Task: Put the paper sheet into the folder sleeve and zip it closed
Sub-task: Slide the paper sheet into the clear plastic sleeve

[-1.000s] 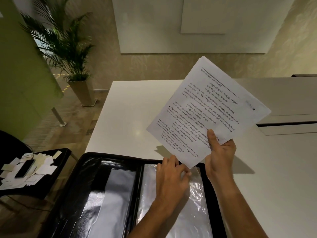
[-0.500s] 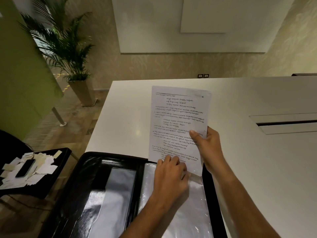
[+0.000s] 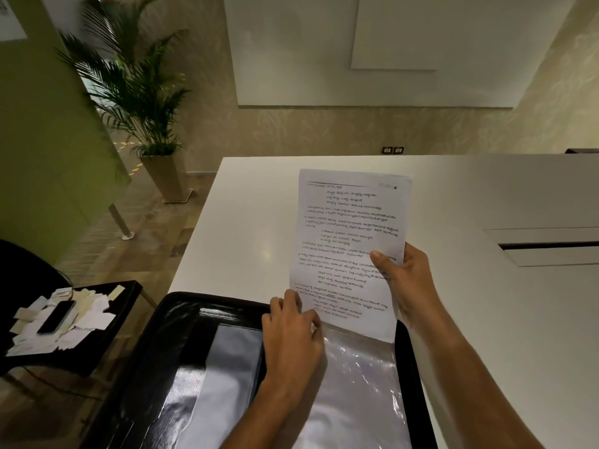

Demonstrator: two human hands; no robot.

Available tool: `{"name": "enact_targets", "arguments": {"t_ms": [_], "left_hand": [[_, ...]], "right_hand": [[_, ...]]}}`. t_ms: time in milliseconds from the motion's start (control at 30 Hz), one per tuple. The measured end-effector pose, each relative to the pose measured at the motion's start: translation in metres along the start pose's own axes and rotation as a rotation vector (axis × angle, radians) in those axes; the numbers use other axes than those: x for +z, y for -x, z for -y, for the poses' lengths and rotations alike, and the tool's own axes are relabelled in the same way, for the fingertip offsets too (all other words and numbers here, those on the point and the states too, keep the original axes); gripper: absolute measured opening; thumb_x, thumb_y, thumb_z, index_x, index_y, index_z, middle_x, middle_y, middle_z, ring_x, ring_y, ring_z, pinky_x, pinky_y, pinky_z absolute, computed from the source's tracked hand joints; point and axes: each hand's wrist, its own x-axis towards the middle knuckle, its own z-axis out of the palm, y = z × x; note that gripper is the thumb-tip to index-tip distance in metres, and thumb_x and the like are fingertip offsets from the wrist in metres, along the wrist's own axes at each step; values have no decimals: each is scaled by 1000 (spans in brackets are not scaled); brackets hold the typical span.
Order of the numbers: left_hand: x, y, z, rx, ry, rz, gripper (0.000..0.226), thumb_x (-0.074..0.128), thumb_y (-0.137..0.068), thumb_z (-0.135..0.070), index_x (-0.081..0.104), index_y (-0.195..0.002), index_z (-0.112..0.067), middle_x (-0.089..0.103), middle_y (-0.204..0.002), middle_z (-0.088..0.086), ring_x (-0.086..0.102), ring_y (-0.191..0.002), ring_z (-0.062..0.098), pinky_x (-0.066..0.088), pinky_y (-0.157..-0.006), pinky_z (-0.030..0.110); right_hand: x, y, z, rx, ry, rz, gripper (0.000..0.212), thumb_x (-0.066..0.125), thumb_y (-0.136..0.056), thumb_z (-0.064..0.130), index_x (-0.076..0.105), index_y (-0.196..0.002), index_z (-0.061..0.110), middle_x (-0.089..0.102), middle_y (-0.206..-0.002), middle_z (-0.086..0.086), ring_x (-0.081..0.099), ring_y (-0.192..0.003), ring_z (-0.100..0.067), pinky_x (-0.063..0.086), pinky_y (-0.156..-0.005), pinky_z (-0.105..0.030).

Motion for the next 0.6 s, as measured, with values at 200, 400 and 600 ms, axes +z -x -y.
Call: {"name": "enact_targets", "arguments": {"t_ms": [200, 400, 600], "left_hand": [[-1, 0, 3, -157, 288, 3, 11, 89, -83, -20, 83, -82, -29, 54, -155, -16, 45, -139, 20, 36, -114, 29], [-10, 3, 5, -238, 470, 37, 22, 85, -80, -10, 82, -73, -31, 61, -128, -20, 47, -124, 14, 48, -103, 30], [-20, -2, 9, -248, 467, 27, 35, 87, -85, -14, 73, -74, -43, 60, -112, -17, 57, -112, 15, 53, -103, 42]], "right_hand": [[2, -10, 3, 18, -23, 45, 29, 76, -104, 13, 77, -131, 22, 85, -123, -4, 84, -109, -32, 67, -93, -53], [3, -7, 3, -21, 27, 116, 26, 77, -103, 16, 81, -124, 30, 86, -122, -1, 85, -106, -27, 71, -84, -36], [2, -6, 7, -64, 70, 127, 25, 75, -104, 16, 81, -125, 29, 86, -122, 0, 85, -106, -25, 70, -85, -35]]}}
